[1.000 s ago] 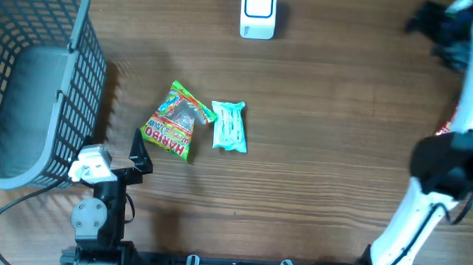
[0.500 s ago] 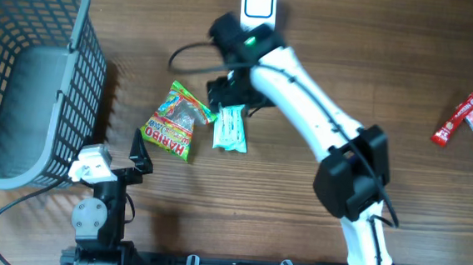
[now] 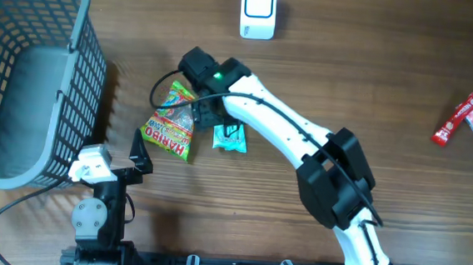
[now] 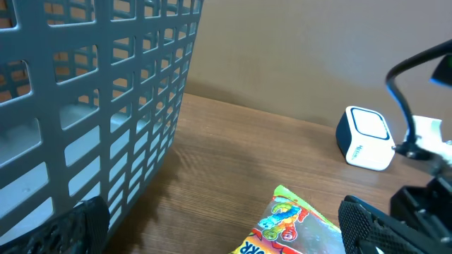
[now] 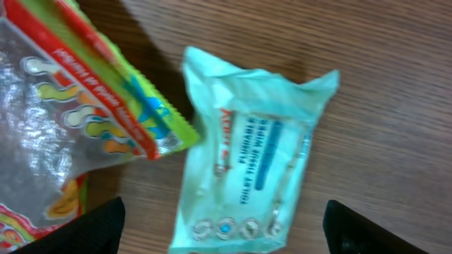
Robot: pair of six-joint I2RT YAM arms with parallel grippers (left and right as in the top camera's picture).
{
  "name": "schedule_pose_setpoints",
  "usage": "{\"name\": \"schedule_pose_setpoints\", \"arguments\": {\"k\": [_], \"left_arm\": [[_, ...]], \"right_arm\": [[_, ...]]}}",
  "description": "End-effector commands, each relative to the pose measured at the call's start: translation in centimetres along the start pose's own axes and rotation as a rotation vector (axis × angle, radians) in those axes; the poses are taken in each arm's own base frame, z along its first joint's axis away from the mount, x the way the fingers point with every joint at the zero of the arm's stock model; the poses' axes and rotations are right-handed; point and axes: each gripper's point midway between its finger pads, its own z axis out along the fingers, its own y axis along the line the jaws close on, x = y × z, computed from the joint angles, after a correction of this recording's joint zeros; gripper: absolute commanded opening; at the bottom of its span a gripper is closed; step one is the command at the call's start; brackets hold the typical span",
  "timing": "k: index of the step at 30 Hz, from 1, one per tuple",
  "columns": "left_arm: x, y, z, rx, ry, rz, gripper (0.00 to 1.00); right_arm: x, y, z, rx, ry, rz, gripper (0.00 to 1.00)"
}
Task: Scan the item barcode
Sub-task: 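Reach the right gripper to the light-blue wipes pack and grasp it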
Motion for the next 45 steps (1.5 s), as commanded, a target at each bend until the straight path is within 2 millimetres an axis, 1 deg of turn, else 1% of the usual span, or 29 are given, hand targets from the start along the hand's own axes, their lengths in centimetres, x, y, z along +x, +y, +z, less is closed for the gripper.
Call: {"name": "schedule_pose_setpoints", "arguments": {"k": [1, 3, 5, 6, 7, 9, 11, 15, 18, 19, 21, 24, 26, 28, 30, 31, 32, 33, 34, 37, 40, 42, 44, 45], "left_arm": [[-0.1, 0.2, 0.0, -0.010, -0.007, -0.002, 1.00], [-0.1, 0.2, 0.0, -0.010, -0.007, -0.002, 1.00], [-0.1, 0.2, 0.0, -0.010, -0.007, -0.002, 1.00], [-0.1, 0.2, 0.0, -0.010, -0.007, -0.002, 1.00], [-0.1, 0.2, 0.0, -0.009, -0.007, -0.002, 1.00], [-0.1, 0.2, 0.0, -0.010, -0.007, -0.002, 1.00], [-0.1, 0.2, 0.0, -0.010, -0.007, -0.002, 1.00], [-0.1, 0.2, 0.0, -0.009, -0.007, -0.002, 1.00], [-0.1, 0.2, 0.0, -0.010, -0.007, -0.002, 1.00], [-0.1, 0.2, 0.0, -0.010, -0.007, -0.002, 1.00], [-0.1, 0.2, 0.0, -0.010, -0.007, -0.002, 1.00], [-0.1, 0.2, 0.0, -0.010, -0.007, -0.002, 1.00], [-0.1, 0.2, 0.0, -0.010, -0.007, -0.002, 1.00], [-0.1, 0.2, 0.0, -0.010, -0.007, -0.002, 1.00], [-0.1, 0.2, 0.0, -0.010, -0.007, -0.002, 1.00], [-0.1, 0.2, 0.0, -0.010, -0.007, -0.002, 1.00], [-0.1, 0.2, 0.0, -0.010, -0.007, -0.002, 1.00], [-0.1, 0.2, 0.0, -0.009, -0.007, -0.002, 1.00], [-0.1, 0.2, 0.0, -0.010, -0.007, -0.002, 1.00], [-0.1, 0.2, 0.0, -0.010, -0.007, -0.002, 1.00], [-0.1, 0.2, 0.0, -0.010, -0.007, -0.002, 1.00], [-0.1, 0.2, 0.0, -0.009, -0.007, -0.002, 1.00], [-0.1, 0.2, 0.0, -0.009, -0.007, -0.002, 1.00], [-0.1, 0.2, 0.0, -0.010, -0.007, -0.002, 1.00]], "right_arm": [[1.0, -0.9, 3.8, 0.123, 0.028, -0.004, 0.89], [1.7, -1.5, 5.6, 0.170, 0.056, 0.040, 0.83], [1.9, -1.6, 6.6, 0.179, 0.067, 0.046, 0.75], [1.9, -1.8, 6.8, 0.189, 0.065, 0.046, 0.74], [1.7, -2.0, 6.9, 0.203, 0.057, 0.047, 0.73], [1.3, -2.8, 6.8, 0.252, 0.026, 0.060, 0.66], [0.9, -3.3, 6.7, 0.279, 0.007, 0.058, 0.57], [0.7, -3.9, 6.5, 0.311, -0.015, 0.086, 0.36], [0.3, -3.6, 6.0, 0.301, -0.022, 0.076, 0.14], [0.1, -3.5, 5.7, 0.296, -0.020, 0.074, 0.11], [-0.3, -2.5, 3.8, 0.250, 0.004, 0.052, 0.05], [-0.7, 0.2, 0.5, 0.080, 0.054, 0.012, 0.04], [-0.5, 2.7, -1.8, -0.120, 0.105, -0.052, 0.05], [0.3, 5.0, -4.1, -0.370, 0.176, -0.158, 0.05], [1.6, 6.3, -6.5, -0.640, 0.252, -0.281, 0.05], [1.9, 6.4, -7.3, -0.731, 0.271, -0.312, 0.05], [2.2, 6.5, -8.6, -0.868, 0.283, -0.350, 0.05], [2.2, 6.4, -9.5, -0.963, 0.281, -0.366, 0.05], [2.0, 6.1, -10.1, -1.022, 0.281, -0.356, 0.05], [0.8, 5.0, -11.2, -1.164, 0.283, -0.271, 0.05], [-0.1, 4.0, -13.2, -1.330, 0.303, -0.164, 0.04], [-0.7, 3.4, -14.5, -1.414, 0.327, -0.086, 0.04], [-0.6, 2.8, -14.3, -1.361, 0.465, 0.084, 0.05], [-0.5, 2.7, -14.2, -1.333, 0.513, 0.140, 0.04]]}}
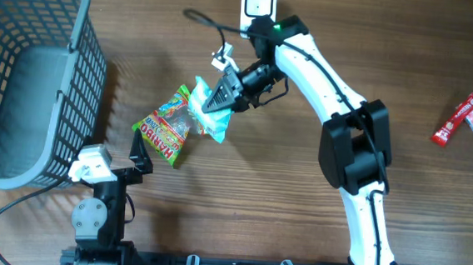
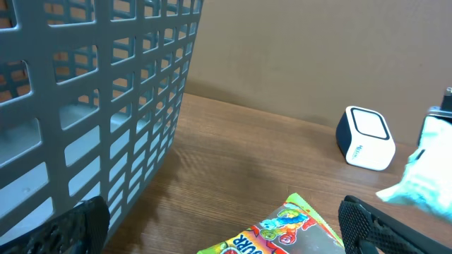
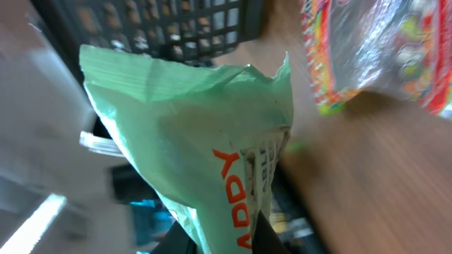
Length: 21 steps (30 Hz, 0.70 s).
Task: Scan the item barcode
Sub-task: 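Reach the right gripper to the light-blue wipes pack and grasp it, then lift the wipes pack and hold it at the scanner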
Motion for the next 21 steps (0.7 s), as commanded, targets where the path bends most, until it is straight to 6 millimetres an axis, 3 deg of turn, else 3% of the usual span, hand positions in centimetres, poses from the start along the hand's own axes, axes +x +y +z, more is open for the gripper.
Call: {"name": "schedule_pose_setpoints", "arguments": {"k": [1, 4, 6, 11, 17, 20, 21], "left_arm": [[-0.1, 0.2, 0.0, -0.010, -0.007, -0.002, 1.00], [-0.1, 0.2, 0.0, -0.010, -0.007, -0.002, 1.00], [-0.1, 0.2, 0.0, -0.010, -0.007, -0.002, 1.00], [-0.1, 0.2, 0.0, -0.009, -0.007, -0.002, 1.00], [-0.1, 0.2, 0.0, -0.010, -0.007, -0.002, 1.00], [-0.1, 0.2, 0.0, -0.010, -0.007, -0.002, 1.00], [-0.1, 0.2, 0.0, -0.010, -0.007, -0.002, 1.00]], "right_arm": [[0.6, 3.2, -0.9, -0.120, 0.000, 0.242, 0.04], [0.7, 3.5, -0.5, -0.124, 0.022, 0.468, 0.04], [0.2, 4.1, -0.5, -0.157, 0.024, 0.470, 0.04], [0.0, 3.3, -0.3, -0.115, 0.008, 0.445, 0.04], [0.1, -0.8, -0.5, 0.146, -0.061, 0.446, 0.04], [1.4, -5.4, -3.4, 0.526, -0.176, 0.529, 0.04], [2.1, -5.8, -4.6, 0.618, -0.203, 0.527, 0.04]]}}
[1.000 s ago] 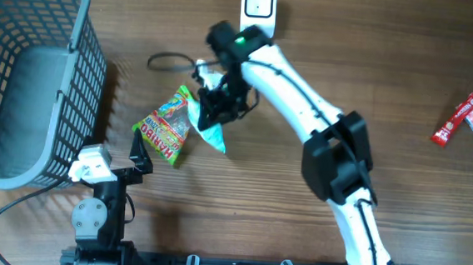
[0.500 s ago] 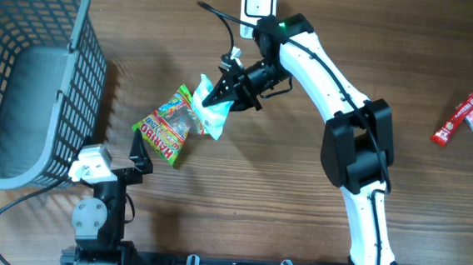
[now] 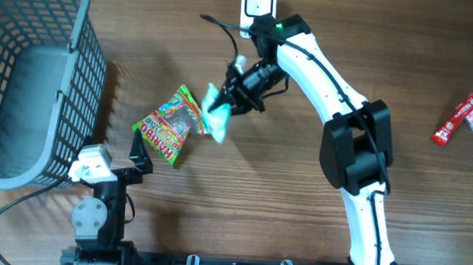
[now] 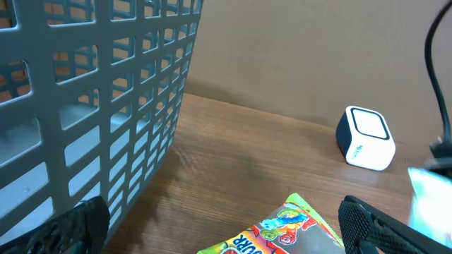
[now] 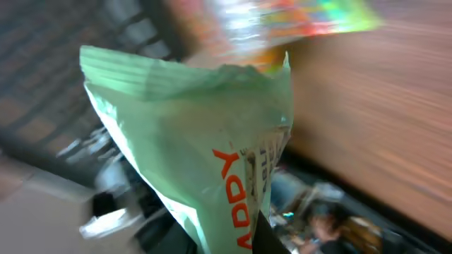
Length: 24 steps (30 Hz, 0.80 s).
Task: Scan the item barcode
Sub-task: 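Lift the wipes pack and hold it at the scanner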
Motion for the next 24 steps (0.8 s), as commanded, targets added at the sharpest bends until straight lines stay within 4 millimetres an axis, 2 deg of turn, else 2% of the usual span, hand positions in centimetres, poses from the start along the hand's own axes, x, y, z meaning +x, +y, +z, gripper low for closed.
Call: {"name": "schedule_pose_setpoints", "arguments": {"k": [1, 6, 7, 8, 9, 10, 12, 14, 16, 22, 24], "left_arm": [[-0.1, 0.2, 0.0, -0.010, -0.006, -0.002, 1.00], [-0.1, 0.2, 0.0, -0.010, -0.006, -0.002, 1.00], [-0.1, 0.2, 0.0, -0.010, -0.006, -0.002, 1.00], [-0.1, 0.2, 0.0, -0.010, -0.006, -0.002, 1.00], [-0.1, 0.2, 0.0, -0.010, -0.006, -0.002, 1.00], [-0.1, 0.2, 0.0, -0.010, -0.006, -0.002, 1.00], [-0.1, 0.2, 0.0, -0.010, -0.006, -0.002, 1.00], [-0.1, 0.2, 0.0, -0.010, -0.006, -0.002, 1.00], [-0.1, 0.2, 0.0, -0.010, -0.006, -0.002, 1.00], [-0.1, 0.2, 0.0, -0.010, -0.006, -0.002, 1.00], [-0.1, 0.2, 0.0, -0.010, -0.006, -0.002, 1.00]], "right_arm": [[0.5, -3.8, -4.5, 0.363, -0.270, 0.004, 0.04], [3.6, -3.2, -9.8, 0.509, -0.484, -0.104, 0.04], [3.8, -3.0, -11.0, 0.552, -0.553, -0.127, 0.04], [3.6, -2.6, -13.3, 0.641, -0.696, -0.178, 0.04], [3.2, -2.4, -14.3, 0.681, -0.760, -0.196, 0.04], [2.2, -1.9, -16.3, 0.772, -0.882, -0.243, 0.04], [0.2, -0.2, -18.9, 0.925, -1.026, -0.392, 0.04], [-2.6, 2.8, -19.5, 0.954, -1.097, -0.577, 0.05], [-5.2, 5.2, -20.0, 0.953, -1.172, -0.685, 0.05], [-14.8, 9.1, -21.1, 0.982, -1.390, -0.893, 0.05], [-16.8, 10.2, -21.3, 1.017, -1.445, -0.975, 0.05]]}}
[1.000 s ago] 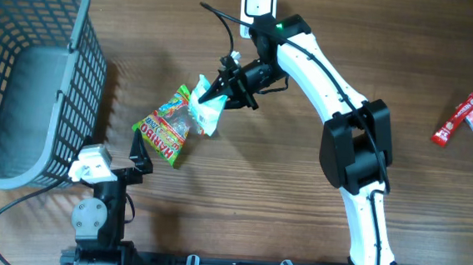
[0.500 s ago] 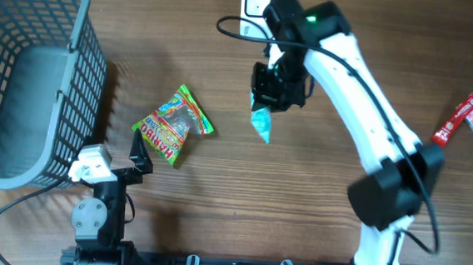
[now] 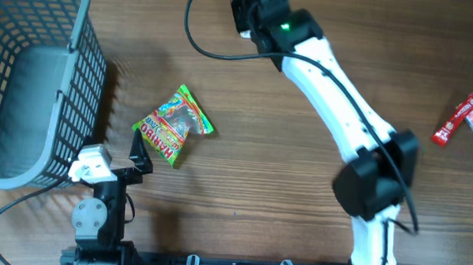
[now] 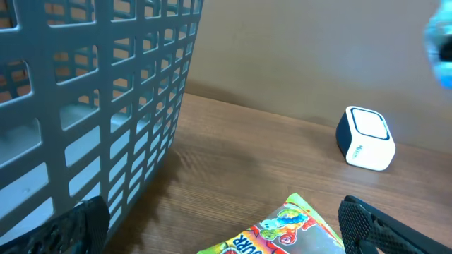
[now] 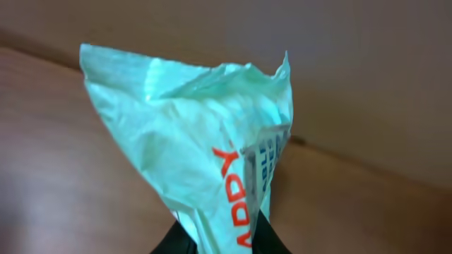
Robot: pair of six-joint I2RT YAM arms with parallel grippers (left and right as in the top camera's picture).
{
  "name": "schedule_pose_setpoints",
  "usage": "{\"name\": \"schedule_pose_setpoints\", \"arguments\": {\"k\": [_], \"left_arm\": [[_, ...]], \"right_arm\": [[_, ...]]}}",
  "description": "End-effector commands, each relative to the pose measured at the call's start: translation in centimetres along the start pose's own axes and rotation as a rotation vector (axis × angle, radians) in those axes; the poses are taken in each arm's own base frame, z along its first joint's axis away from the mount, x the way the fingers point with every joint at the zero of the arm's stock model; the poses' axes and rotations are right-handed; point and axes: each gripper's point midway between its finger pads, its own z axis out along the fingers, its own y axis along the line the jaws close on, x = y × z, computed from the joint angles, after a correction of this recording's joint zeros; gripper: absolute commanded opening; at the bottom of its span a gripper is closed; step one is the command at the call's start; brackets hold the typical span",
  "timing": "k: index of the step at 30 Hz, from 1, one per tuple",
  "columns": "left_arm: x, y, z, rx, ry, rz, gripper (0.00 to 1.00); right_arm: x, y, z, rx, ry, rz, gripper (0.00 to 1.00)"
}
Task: Scan the item barcode
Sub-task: 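Lift the wipes pack and hold it at the scanner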
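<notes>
A mint-green wipes pack (image 5: 205, 141) with red lettering fills the right wrist view, and my right gripper (image 5: 217, 238) is shut on its lower end. The pack hangs in the air before a brown wall and the wooden tabletop. In the overhead view the right arm (image 3: 324, 68) reaches to the far edge of the table, covering the pack and the scanner. The white scanner (image 4: 366, 137) stands on the table in the left wrist view, with a blue blur (image 4: 441, 39) high above it. My left gripper (image 4: 227, 227) is open near the basket, holding nothing.
A grey mesh basket (image 3: 23, 76) fills the left side. A colourful Haribo bag (image 3: 173, 126) lies on the wood to the right of it. A red tube and other small items (image 3: 463, 119) sit at the right edge.
The right arm, still shut on the wipes pack, has moved from over the table's middle to the far edge above the scanner. The Haribo bag and the left arm stayed put.
First my right gripper stood open over the wipes pack lying beside the Haribo bag. Then it held the pack in the air near the bag, which had shifted a little. Now the pack is up at the far edge by the scanner.
</notes>
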Motion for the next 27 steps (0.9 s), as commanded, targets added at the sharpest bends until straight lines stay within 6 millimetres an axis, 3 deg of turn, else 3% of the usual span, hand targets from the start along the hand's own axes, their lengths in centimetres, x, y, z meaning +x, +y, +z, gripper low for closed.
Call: {"name": "schedule_pose_setpoints", "arguments": {"k": [1, 5, 10, 17, 20, 23, 27], "left_arm": [[-0.1, 0.2, 0.0, -0.010, -0.006, -0.002, 1.00], [-0.1, 0.2, 0.0, -0.010, -0.006, -0.002, 1.00], [-0.1, 0.2, 0.0, -0.010, -0.006, -0.002, 1.00], [-0.1, 0.2, 0.0, -0.010, -0.006, -0.002, 1.00], [-0.1, 0.2, 0.0, -0.010, -0.006, -0.002, 1.00], [-0.1, 0.2, 0.0, -0.010, -0.006, -0.002, 1.00], [-0.1, 0.2, 0.0, -0.010, -0.006, -0.002, 1.00]], "right_arm": [[-0.4, -0.2, 3.9, 0.069, -0.087, -0.199, 0.05], [-1.6, -0.5, 7.2, 0.170, -0.235, -0.261, 0.05], [2.4, 0.5, 11.6, 0.196, -0.218, -0.321, 0.04], [6.2, -0.1, 14.5, 0.228, -0.161, -0.327, 0.05], [6.3, -2.2, 14.0, 0.344, -0.131, -0.315, 0.04], [4.7, -5.3, 11.6, 0.521, -0.075, -0.422, 0.04], [4.6, -11.7, 8.4, 0.781, 0.150, -0.655, 0.04]]}}
